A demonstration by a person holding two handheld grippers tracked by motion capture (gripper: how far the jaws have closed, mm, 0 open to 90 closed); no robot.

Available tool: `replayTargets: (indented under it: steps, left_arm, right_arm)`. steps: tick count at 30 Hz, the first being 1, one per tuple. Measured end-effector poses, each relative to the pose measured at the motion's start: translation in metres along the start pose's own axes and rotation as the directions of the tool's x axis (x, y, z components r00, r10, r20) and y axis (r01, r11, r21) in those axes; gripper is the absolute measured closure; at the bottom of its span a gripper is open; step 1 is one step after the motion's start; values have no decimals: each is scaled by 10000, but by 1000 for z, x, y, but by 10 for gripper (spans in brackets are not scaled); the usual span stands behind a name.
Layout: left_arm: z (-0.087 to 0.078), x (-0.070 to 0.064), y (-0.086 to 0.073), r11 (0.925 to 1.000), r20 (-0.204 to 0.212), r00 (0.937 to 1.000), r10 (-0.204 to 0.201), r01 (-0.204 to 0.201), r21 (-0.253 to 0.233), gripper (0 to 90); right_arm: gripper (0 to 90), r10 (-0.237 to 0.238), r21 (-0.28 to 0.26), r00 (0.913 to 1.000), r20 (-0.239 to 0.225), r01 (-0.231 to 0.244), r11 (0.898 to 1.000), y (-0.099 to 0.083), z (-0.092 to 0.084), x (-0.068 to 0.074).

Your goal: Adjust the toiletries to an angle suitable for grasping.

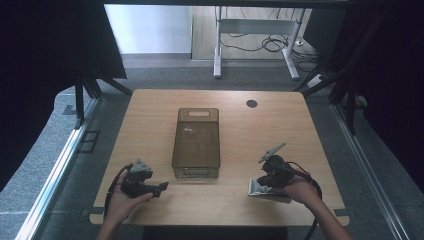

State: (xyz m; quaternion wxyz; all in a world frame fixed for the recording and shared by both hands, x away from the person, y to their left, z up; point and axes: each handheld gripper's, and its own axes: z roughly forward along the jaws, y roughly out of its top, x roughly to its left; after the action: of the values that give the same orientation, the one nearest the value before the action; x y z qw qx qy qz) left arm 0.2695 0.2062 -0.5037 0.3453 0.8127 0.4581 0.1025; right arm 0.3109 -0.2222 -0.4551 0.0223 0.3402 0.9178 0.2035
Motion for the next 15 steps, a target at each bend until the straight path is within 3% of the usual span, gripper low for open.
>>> replayTargets:
  steps: [10,15]
  left_arm:
    - [1,-2,0,10000,69,10000,45,-45,22,242]
    - [1,-1,0,10000,46,10000,59,-59,24,243]
  right_arm:
    - [894,-344,838,9972,-667,400,9957,4,22,15]
    - [894,-243,1022,9976,-654,309,9943,1,28,15]
